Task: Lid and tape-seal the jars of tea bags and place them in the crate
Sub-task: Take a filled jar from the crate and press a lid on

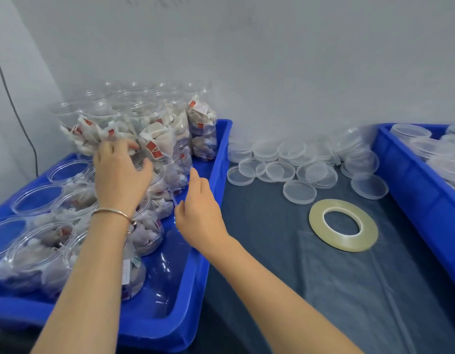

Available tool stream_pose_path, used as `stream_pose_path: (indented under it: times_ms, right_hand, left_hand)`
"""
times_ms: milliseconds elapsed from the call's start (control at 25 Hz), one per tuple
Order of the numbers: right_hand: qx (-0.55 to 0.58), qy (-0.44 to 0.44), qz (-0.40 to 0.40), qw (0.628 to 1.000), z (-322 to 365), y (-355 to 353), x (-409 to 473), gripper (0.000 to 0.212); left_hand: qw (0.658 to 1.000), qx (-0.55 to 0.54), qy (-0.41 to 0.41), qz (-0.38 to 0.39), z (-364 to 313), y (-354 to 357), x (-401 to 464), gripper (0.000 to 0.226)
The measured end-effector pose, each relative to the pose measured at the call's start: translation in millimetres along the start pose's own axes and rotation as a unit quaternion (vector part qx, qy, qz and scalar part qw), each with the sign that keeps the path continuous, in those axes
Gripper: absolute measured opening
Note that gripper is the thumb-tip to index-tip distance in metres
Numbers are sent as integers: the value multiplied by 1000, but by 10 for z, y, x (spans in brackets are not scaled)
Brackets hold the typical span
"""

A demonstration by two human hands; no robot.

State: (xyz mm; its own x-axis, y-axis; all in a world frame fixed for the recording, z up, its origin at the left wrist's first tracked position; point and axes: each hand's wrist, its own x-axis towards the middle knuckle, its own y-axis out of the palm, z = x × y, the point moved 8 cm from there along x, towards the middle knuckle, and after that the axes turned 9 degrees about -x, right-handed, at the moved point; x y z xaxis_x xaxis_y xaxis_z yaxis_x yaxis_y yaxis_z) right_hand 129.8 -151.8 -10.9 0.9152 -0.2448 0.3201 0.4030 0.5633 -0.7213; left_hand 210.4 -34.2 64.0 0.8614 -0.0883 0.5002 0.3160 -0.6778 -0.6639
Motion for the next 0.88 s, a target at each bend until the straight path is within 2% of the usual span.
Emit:
stream_pose_path:
  times_ms: [120, 160, 200, 400, 600, 760, 880]
  right_hand:
    - [-13, -4, 12, 1000, 15, -11, -8, 68]
    - [-18, -7, 15, 1000, 20, -13, -10, 68]
    - [-21, -8, 17, 1000, 23, -14, -12, 68]
    - [-14, -9, 14, 1000, 2, -5, 5, 67]
    - [49, -14, 15, 999, 10, -67, -33, 74]
    - [163, 4, -22, 986, -190, -365, -109, 100]
    - [193, 16, -31, 981, -469, -637, -211, 113]
  left_hand:
    - [972, 75, -50, 219, 228, 446, -36, 48]
    - [963, 78, -46, 252, 239, 564, -99, 51]
    - [964, 75, -42, 252, 242, 633, -131, 51]
    - [988, -4, -55, 142, 253, 555, -68, 17]
    - [986, -151, -36, 67, -186, 202, -151, 17]
    - [985, -153, 84, 7, -915, -96, -395, 20]
    - [968, -178, 176, -13, -1396, -194, -671, 19]
